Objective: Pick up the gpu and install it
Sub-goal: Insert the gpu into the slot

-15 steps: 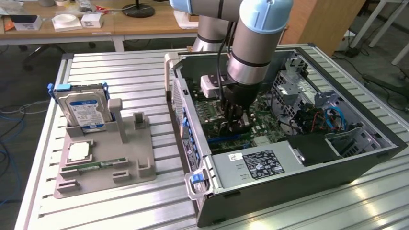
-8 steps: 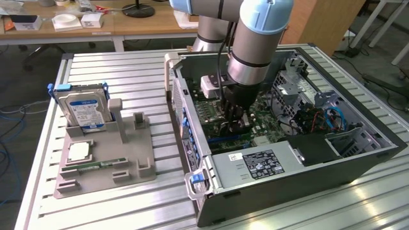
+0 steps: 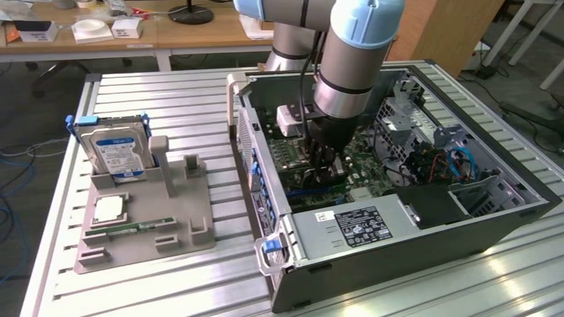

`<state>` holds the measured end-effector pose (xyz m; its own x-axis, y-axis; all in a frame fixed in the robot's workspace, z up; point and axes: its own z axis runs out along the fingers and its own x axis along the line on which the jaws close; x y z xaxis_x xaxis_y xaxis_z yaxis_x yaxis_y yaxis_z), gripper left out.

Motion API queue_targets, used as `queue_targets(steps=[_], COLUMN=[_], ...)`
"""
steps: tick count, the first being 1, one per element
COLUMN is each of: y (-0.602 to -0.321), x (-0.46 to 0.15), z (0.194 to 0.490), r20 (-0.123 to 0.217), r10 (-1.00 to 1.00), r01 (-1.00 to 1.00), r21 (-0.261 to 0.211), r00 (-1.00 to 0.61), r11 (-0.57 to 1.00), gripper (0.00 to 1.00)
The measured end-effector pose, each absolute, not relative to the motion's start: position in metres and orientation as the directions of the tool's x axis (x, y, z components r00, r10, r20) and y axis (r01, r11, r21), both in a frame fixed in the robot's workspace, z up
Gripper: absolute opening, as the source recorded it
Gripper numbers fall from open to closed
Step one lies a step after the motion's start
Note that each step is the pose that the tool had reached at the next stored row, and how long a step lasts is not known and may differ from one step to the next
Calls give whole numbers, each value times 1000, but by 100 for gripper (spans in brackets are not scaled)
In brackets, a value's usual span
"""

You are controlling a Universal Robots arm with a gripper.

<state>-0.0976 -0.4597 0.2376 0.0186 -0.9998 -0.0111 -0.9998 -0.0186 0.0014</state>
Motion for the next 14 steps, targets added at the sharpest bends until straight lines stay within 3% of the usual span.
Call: queue_targets(steps=[14], y=[-458], x=[-98], z=[236], r20=[-11], r10=[-1000], r01=[-1000], r21=[1], r00=[18], r11=[-18], gripper=[27])
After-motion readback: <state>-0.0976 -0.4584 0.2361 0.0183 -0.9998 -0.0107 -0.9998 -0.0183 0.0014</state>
